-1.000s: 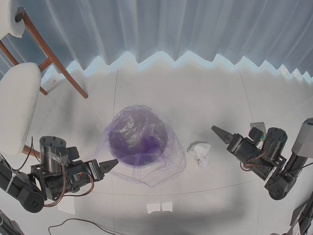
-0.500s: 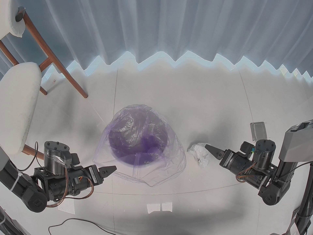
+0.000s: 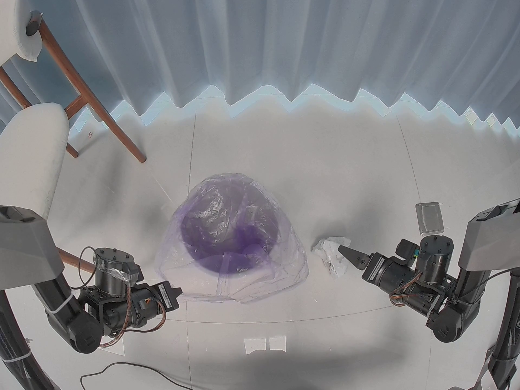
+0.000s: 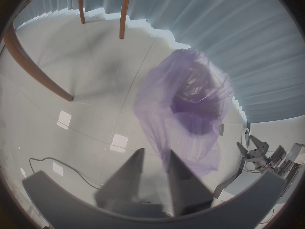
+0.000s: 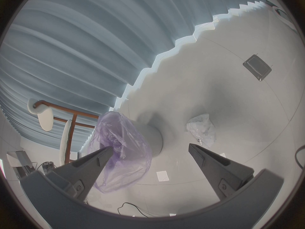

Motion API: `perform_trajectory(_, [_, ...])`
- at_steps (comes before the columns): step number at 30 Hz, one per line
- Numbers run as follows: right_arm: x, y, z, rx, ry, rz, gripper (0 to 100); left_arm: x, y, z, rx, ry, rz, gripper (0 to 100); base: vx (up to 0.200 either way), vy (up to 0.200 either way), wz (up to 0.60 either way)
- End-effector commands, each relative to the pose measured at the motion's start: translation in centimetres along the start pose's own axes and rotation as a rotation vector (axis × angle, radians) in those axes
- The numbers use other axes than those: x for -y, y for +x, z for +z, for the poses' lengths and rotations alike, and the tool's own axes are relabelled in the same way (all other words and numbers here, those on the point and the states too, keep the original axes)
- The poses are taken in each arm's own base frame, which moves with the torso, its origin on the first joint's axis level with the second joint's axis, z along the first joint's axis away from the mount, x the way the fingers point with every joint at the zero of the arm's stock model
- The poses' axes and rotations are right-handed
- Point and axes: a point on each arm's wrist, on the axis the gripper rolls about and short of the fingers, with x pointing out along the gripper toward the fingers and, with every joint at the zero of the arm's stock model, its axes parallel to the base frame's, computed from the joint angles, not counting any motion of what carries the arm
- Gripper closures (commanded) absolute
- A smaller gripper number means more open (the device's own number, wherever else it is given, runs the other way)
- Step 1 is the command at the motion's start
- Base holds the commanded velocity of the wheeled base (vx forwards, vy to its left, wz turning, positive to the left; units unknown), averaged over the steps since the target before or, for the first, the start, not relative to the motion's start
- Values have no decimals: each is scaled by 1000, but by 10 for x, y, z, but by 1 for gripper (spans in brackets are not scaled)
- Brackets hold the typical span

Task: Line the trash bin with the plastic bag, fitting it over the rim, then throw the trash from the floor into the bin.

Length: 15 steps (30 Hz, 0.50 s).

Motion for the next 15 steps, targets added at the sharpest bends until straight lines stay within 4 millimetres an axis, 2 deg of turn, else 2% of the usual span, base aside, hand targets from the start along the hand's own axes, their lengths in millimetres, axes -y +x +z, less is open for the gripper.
perform_trajectory(1, [2,2,-3,-3,0,1,0,-16,20,-19,-78,-1,82,100,0,0,0])
perform_trajectory(3, [2,2,-3,-3,0,1,0,-16,20,-19,-78,-1,82,100,0,0,0])
perform_trajectory(8, [5,4,-7,-17,1,-11,0,-30,41,-32,-82,30,159,100,0,0,0])
perform_trajectory(15, [7,7,-15,-45,0,-19,0,-40,66,-42,-13,54,163,100,0,0,0])
